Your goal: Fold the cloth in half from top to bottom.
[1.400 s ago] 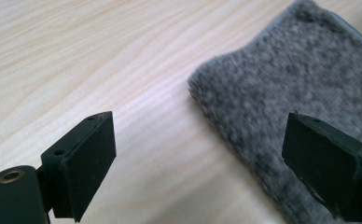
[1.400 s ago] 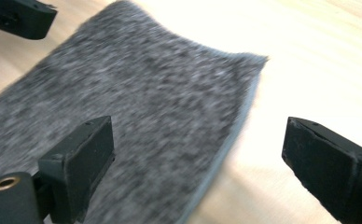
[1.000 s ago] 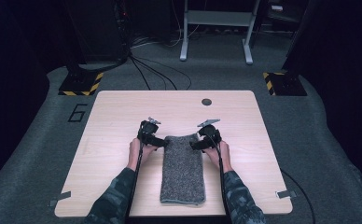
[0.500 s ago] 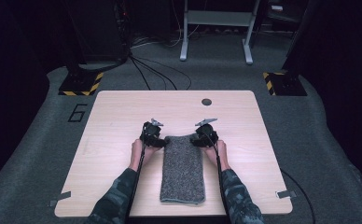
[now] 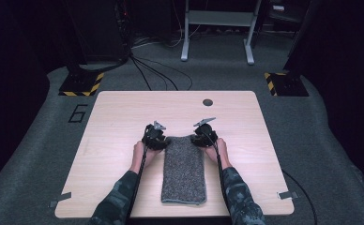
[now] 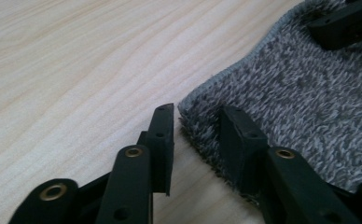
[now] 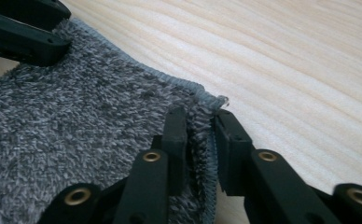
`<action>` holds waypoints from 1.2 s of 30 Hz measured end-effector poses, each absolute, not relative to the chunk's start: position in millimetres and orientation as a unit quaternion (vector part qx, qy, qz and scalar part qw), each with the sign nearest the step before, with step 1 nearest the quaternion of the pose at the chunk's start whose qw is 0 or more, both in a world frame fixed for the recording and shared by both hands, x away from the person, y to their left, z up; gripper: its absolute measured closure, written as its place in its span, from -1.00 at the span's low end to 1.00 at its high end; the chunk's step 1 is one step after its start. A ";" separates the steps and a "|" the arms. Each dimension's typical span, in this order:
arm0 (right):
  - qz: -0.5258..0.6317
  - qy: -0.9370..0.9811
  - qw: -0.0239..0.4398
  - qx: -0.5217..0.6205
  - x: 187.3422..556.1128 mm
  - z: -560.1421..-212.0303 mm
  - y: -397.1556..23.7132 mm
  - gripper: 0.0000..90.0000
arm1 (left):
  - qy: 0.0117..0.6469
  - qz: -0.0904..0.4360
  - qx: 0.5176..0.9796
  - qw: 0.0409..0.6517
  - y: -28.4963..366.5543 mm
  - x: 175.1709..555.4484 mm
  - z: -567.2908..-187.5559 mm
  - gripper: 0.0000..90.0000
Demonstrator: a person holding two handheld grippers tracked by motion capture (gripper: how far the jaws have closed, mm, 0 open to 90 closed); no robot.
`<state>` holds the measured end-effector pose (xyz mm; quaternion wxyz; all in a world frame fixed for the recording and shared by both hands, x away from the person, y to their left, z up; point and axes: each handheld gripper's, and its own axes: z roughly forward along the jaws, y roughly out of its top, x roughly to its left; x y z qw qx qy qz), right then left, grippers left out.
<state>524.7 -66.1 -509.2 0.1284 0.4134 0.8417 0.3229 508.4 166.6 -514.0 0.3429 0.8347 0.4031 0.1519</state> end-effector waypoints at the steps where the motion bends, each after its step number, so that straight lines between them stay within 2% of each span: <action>1: 0.323 0.842 0.127 0.413 524.7 -509.1 -66.1 0.74 | 0.403 0.149 0.835 0.345 166.1 508.1 -514.0 0.56; 5: 0.324 0.839 0.124 0.419 523.7 -509.1 -64.5 0.83 | 0.404 0.140 0.833 0.352 165.5 507.9 -514.6 0.77; 10: 0.331 0.836 0.128 0.418 520.8 -510.5 -64.3 0.90 | 0.401 0.137 0.824 0.376 169.7 506.0 -519.2 0.91; 16: 0.342 0.829 0.115 0.426 520.0 -510.9 -68.3 0.92 | 0.398 0.131 0.829 0.370 170.2 506.5 -517.5 0.94; 21: 0.344 0.831 0.122 0.419 517.0 -507.0 -68.7 0.93 | 0.400 0.121 0.832 0.366 171.3 508.7 -514.6 0.95; 36: 0.369 0.826 0.153 0.398 520.9 -476.5 -68.6 0.94 | 0.394 0.159 0.820 0.385 173.1 512.9 -491.4 0.95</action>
